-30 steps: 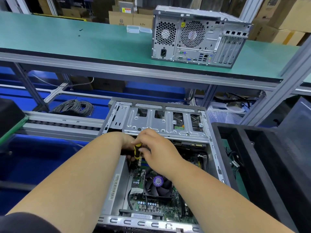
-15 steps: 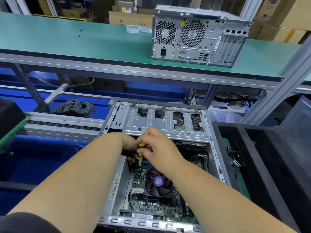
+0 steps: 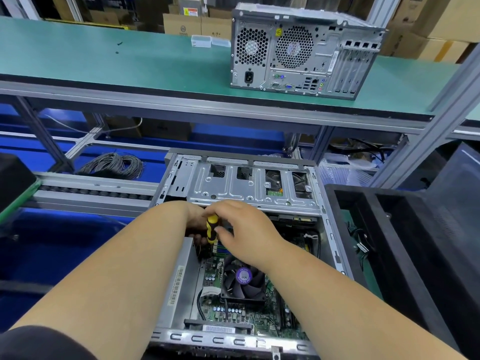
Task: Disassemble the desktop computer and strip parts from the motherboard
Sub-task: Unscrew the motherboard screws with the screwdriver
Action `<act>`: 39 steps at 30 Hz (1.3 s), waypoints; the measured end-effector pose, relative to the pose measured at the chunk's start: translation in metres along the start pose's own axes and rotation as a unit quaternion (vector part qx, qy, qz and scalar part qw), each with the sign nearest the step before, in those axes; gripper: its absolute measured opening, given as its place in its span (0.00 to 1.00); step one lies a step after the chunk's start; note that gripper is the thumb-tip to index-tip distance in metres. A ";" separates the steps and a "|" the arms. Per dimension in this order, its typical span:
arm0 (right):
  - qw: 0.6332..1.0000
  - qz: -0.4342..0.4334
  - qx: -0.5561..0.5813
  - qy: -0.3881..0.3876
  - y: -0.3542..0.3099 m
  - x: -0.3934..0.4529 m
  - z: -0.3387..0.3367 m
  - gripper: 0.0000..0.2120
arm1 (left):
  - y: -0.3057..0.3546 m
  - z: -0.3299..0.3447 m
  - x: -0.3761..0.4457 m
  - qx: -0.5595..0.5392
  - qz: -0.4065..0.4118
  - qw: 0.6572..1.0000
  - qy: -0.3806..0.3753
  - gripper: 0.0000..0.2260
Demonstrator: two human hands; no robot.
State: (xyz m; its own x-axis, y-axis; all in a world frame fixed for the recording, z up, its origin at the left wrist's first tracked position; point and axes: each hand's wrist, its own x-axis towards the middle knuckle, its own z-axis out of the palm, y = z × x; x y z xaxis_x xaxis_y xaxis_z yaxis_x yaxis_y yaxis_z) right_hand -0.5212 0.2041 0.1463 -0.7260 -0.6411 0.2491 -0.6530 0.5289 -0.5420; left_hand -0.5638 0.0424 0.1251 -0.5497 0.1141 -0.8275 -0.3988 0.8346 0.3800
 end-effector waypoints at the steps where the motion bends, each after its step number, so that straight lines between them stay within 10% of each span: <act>1: 1.000 -0.004 -0.002 0.004 0.000 0.000 0.000 0.16 | 0.000 0.000 0.000 0.014 0.005 1.000 0.001 0.14; 39: 0.998 -0.001 0.055 -0.019 0.001 0.001 -0.002 0.13 | -0.002 -0.001 0.004 -0.018 -0.001 1.000 0.008 0.14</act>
State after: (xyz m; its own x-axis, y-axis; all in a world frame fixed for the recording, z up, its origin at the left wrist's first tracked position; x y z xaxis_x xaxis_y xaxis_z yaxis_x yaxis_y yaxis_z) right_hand -0.5230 0.2053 0.1477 -0.7145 -0.6641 0.2201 -0.6251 0.4646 -0.6272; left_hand -0.5658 0.0411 0.1213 -0.5601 0.1045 -0.8218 -0.4251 0.8152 0.3933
